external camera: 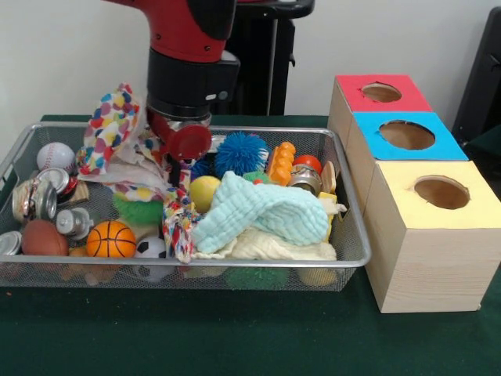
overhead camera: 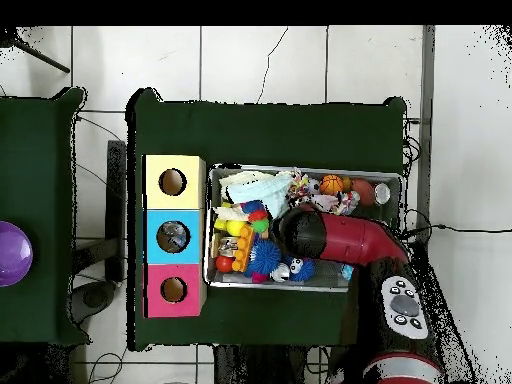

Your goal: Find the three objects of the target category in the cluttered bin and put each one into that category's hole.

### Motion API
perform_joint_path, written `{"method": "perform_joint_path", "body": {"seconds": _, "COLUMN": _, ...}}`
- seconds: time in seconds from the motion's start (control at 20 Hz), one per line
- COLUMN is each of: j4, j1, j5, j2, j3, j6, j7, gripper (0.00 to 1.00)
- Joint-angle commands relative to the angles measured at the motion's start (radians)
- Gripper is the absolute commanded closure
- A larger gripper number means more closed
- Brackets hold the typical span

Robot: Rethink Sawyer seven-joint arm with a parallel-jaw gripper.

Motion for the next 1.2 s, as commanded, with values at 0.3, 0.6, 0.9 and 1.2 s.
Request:
{"method": "perform_joint_path", "body": {"seconds": 0.3, "j4": 0.027, "j1": 0.075, "j5": 0.158, "j2": 0.004, "j3": 0.087, "j6": 0.156, "j7": 0.093, "gripper": 1.00}}
{"method": "perform_joint_path", "body": {"seconds": 0.6, "j4": 0.049, "j1": 0.110, "j5": 0.229, "j2": 0.018, "j3": 0.069, "j6": 0.170, "j7": 0.134, "gripper": 1.00}}
{"method": "perform_joint_path", "body": {"seconds": 0.9, "j4": 0.056, "j1": 0.112, "j5": 0.238, "j2": 0.022, "j3": 0.048, "j6": 0.251, "j7": 0.076, "gripper": 1.00}}
{"method": "perform_joint_path", "body": {"seconds": 1.2, "j4": 0.039, "j1": 0.144, "j5": 0.216, "j2": 0.059, "j3": 0.001, "j6": 0.227, "j7": 0.091, "gripper": 1.00}}
